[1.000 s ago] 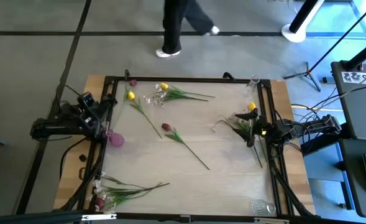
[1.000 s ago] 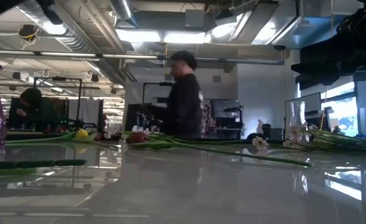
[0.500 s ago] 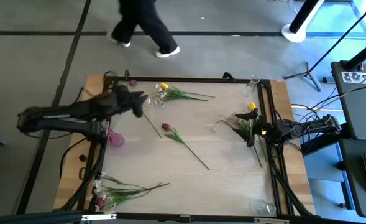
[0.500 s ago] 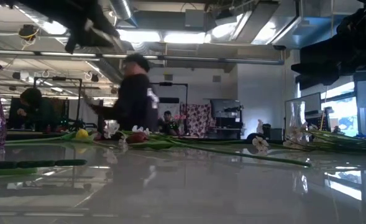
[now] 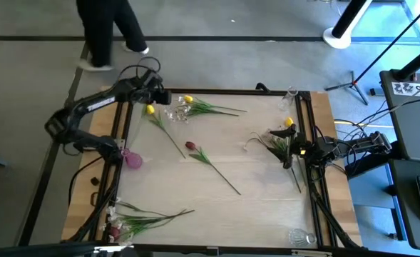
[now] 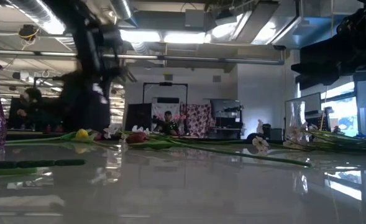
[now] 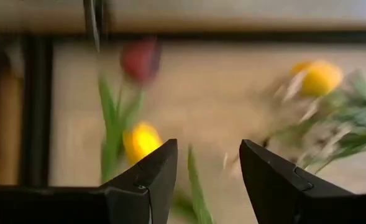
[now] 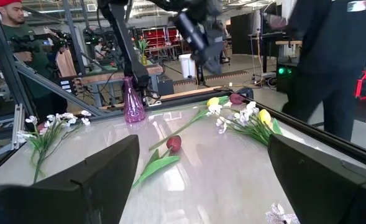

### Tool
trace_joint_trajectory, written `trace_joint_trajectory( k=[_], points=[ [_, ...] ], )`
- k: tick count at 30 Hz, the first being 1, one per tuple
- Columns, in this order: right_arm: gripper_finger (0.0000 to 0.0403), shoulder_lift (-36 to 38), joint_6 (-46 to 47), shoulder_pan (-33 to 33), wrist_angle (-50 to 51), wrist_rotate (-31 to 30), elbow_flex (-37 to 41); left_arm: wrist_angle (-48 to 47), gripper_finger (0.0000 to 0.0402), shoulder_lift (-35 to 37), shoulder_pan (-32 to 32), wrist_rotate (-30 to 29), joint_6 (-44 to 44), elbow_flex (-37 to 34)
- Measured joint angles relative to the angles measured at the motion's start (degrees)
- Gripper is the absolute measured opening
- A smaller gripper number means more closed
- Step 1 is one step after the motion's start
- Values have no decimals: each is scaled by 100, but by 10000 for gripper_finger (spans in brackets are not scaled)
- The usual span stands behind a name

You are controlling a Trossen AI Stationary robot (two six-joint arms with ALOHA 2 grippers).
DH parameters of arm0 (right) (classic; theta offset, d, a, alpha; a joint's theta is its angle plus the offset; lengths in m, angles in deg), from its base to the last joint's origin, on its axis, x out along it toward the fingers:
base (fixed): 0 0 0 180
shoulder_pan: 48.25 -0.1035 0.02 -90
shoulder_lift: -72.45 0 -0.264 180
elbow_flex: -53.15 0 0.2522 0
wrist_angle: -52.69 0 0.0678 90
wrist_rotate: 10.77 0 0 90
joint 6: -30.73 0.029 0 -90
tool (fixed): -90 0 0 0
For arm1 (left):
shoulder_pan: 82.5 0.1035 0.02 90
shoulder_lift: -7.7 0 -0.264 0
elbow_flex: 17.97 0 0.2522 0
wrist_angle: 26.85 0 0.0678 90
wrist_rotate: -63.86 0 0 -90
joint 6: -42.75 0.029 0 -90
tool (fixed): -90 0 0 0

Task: Sort flowers into vase by color
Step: Put the top left yellow tulip into the purple flower vase

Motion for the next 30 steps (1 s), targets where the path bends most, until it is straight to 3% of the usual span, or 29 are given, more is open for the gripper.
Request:
trace_joint_trajectory(
  k=[2,6,16,25,30],
  points=[
    [353,0,0,0,-2,0,0,-186,170,-197,61,238,-378,-73],
    [353,0,0,0,-4,0,0,-432,170,-311,-96,-129,-1316,-452],
    [353,0,0,0,-7,0,0,1191,170,-307,-136,-389,-3077,-1562],
    [354,0,0,0,-7,0,-2,2262,168,-312,-134,-623,-3559,-2110],
    [354,0,0,0,-7,0,-2,2482,139,-720,-136,-635,-3686,-2101]
  ],
)
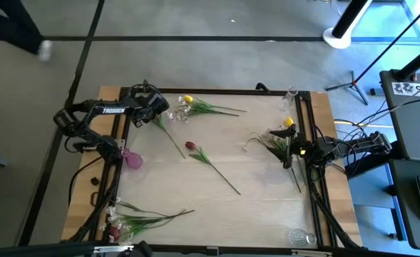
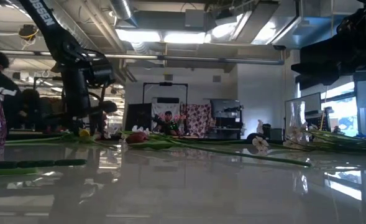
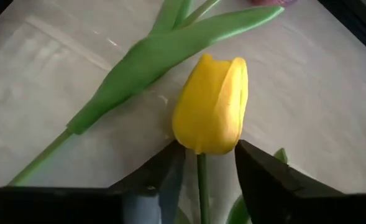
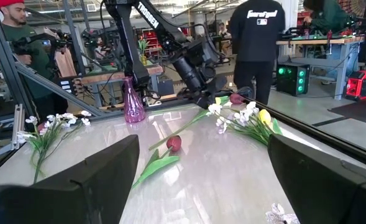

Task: Sort flowers into vase by color
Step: Put the top left yellow tulip into the purple flower vase

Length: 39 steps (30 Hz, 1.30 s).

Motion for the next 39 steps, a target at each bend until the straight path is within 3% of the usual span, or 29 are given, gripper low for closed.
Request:
trace_joint_trajectory(
  k=[9,13,18,24,29,35,39],
  points=[
    [353,0,0,0,-1,0,0,-137,60,-231,-283,-170,-223,30],
    [353,0,0,0,-1,0,0,-240,15,-148,-289,21,-113,120],
    [354,0,-2,0,-2,0,0,-272,8,223,-416,532,477,456],
    [353,0,-1,0,-1,0,0,-292,7,1393,-936,82,1546,1206],
    [354,0,0,0,-1,0,0,-262,6,2763,-1608,-157,3489,1880],
    [353,0,0,0,-1,0,0,-254,5,4456,-2411,425,5171,2215],
    [353,0,0,0,0,0,0,-368,5,5337,-2701,1306,6037,2215]
  ],
)
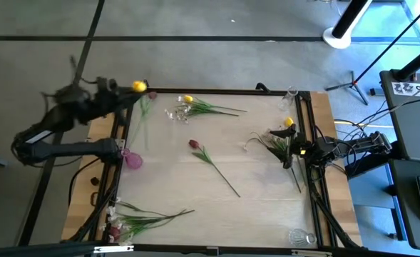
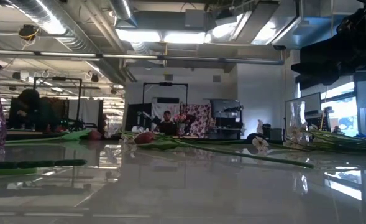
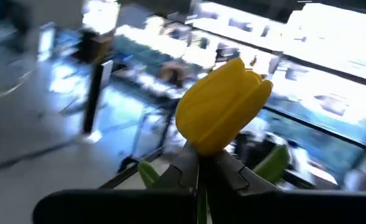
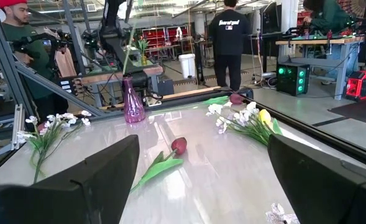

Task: Sort flowers into vase by color
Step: Put the top left yellow tulip into the purple flower vase

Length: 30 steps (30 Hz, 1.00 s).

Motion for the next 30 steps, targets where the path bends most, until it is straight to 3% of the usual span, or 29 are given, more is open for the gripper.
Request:
trace_joint_trajectory(
  k=[5,12,21,30],
  points=[
    [354,0,0,0,0,0,0,-590,5,1077,-97,1180,844,0],
    [354,0,-2,0,0,0,0,-780,5,2242,-95,1327,1237,4],
    [353,0,-1,0,0,0,0,-1599,5,2484,-95,1450,1101,3],
    [354,0,0,0,-1,0,0,-1713,5,2484,-91,1277,1377,0]
  ],
)
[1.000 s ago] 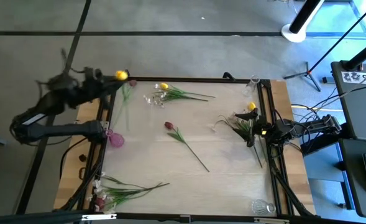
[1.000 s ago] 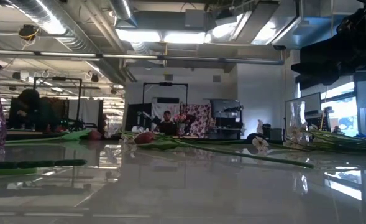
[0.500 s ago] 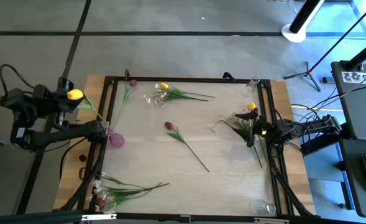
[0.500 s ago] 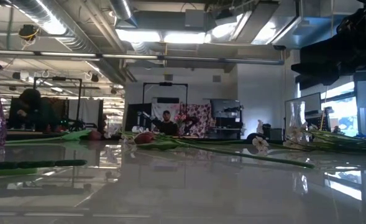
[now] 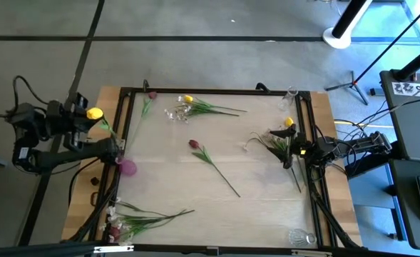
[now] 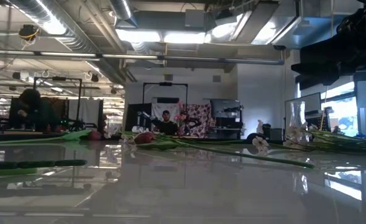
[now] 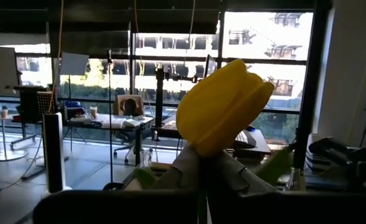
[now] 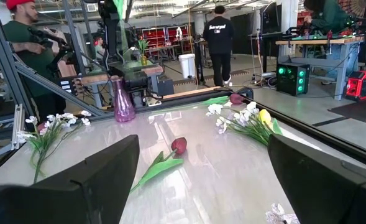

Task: Sort flowers into vase by color
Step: Put the top left yellow tulip into the purple flower vase

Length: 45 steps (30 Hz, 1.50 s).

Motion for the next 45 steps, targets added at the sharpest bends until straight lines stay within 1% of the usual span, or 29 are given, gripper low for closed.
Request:
trace_joint_trajectory(
  k=[5,7,9,11,13,16,18,36,45],
  points=[
    [353,0,0,0,1,0,0,7,5,0,0,-1,-13,0],
    [353,0,-2,0,1,0,0,124,5,0,0,11,-162,-2],
    [353,0,0,0,1,0,0,492,5,0,0,250,-444,-1],
    [354,0,0,0,1,0,0,712,5,0,0,671,-682,36],
    [353,0,-1,0,1,0,0,385,5,0,0,866,-781,177],
    [353,0,0,0,1,0,0,-404,5,0,0,698,-674,411],
    [354,0,0,0,1,0,0,-671,5,0,0,513,-514,490],
    [353,2,0,0,1,2,0,-638,5,-2,0,433,-475,407],
    [353,1,0,0,1,0,0,-606,5,-2,0,544,-590,404]
  ],
)
